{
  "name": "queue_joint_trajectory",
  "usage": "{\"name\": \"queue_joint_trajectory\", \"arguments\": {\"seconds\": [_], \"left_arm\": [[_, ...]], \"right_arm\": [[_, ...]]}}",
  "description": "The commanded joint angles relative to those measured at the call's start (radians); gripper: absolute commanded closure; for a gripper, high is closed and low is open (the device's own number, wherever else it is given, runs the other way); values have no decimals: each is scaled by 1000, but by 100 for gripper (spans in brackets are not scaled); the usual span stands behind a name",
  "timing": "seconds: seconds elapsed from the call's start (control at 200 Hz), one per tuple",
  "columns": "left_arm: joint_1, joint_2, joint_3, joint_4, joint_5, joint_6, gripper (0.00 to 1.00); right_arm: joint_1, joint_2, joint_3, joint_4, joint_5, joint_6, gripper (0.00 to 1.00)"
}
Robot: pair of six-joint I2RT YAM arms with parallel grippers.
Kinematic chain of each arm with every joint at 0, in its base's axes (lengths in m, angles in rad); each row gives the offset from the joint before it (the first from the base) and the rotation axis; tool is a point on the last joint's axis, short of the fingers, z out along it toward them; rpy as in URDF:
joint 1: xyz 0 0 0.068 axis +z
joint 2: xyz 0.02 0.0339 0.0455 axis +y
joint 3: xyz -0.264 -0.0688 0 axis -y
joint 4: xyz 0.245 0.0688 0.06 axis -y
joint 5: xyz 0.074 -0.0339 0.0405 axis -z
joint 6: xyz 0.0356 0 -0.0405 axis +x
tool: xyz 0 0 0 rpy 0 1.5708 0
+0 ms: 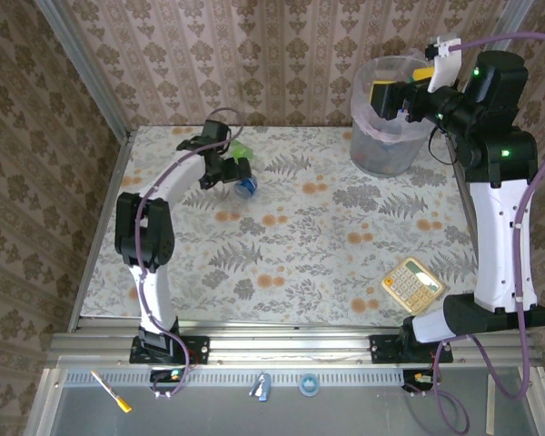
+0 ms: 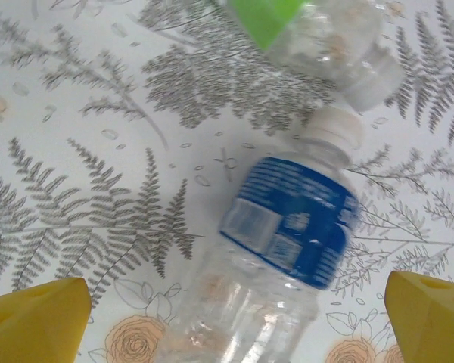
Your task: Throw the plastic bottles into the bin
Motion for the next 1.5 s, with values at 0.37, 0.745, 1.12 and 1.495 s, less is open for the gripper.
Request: {"name": "queue_joint_trajectory", "arguments": {"seconds": [0.37, 0.745, 1.12, 1.495], "left_arm": [[-75, 90, 84, -167, -121, 228, 2], [-87, 121, 28, -155, -40, 238, 13], [-65, 139, -18, -142, 10, 229, 30], [-55, 14, -97, -61, 21, 243, 49]], "right_arm": [[8, -27, -3, 5, -29, -7, 0], [8, -26, -10, 14, -29, 0, 0], [8, -34, -24, 24, -14, 5, 0], [8, -30, -20, 32, -5, 10, 0]]}}
